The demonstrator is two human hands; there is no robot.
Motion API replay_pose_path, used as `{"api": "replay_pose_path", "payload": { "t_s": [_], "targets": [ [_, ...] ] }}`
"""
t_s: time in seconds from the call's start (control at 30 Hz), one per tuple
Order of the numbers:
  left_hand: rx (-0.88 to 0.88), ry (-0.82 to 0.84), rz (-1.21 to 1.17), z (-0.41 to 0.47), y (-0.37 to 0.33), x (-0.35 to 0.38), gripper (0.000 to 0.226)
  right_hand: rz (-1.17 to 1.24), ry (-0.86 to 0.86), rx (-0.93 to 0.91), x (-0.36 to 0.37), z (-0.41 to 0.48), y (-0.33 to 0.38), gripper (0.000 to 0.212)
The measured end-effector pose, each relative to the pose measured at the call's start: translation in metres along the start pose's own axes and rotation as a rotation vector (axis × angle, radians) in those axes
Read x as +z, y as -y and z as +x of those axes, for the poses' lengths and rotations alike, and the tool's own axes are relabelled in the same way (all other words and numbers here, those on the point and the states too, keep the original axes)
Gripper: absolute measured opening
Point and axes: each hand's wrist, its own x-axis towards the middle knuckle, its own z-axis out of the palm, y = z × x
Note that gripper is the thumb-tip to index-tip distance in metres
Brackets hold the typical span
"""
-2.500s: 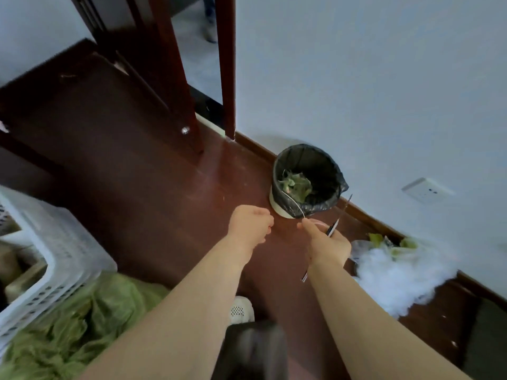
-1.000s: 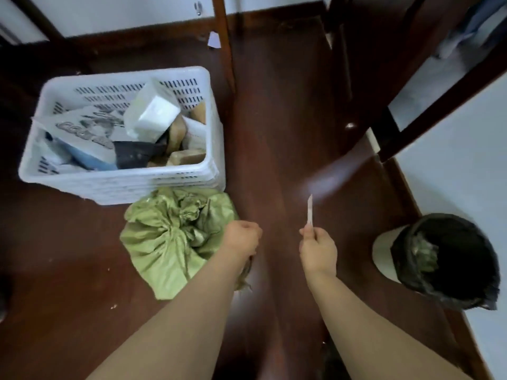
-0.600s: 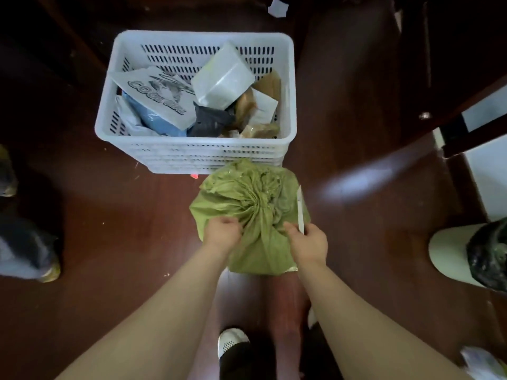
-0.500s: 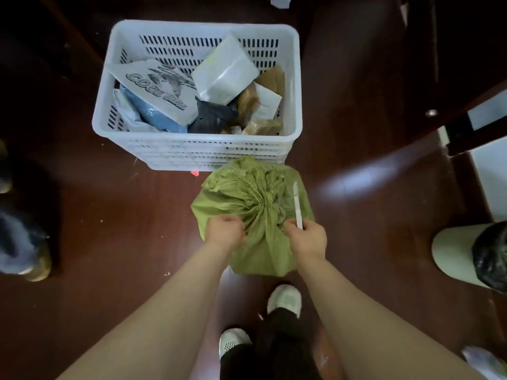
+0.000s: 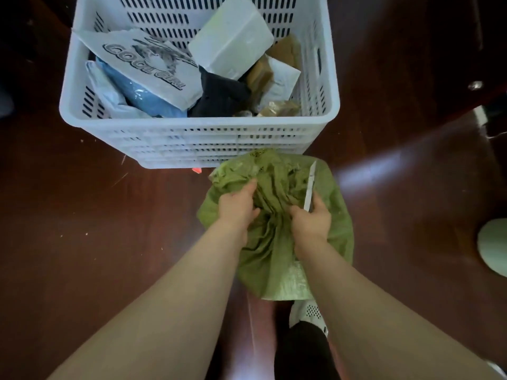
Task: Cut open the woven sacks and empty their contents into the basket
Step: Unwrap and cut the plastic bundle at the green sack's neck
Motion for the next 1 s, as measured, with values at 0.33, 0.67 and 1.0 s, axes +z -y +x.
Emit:
{"api": "replay_pose_path", "payload": {
  "t_s": [0.33, 0.67, 1.0],
  "targets": [
    [0.188, -0.011, 0.156, 0.034, 0.051, -0.038, 0.051, 0.366, -0.454, -0.098, -0.008, -0.054, -0.049, 0.011],
    [0.380, 0.475, -0.339, 0.063, 0.030, -0.023, 0.039, 0.592, -0.100, -0.178, -0.009, 0.034, -0.034, 0.034],
    [0.607, 0.224, -0.177, 0.084, 0.011, -0.009, 0.044, 0.559, 0.162, -0.468, 0.003, 0.072, -0.017, 0.039]
  ]
}}
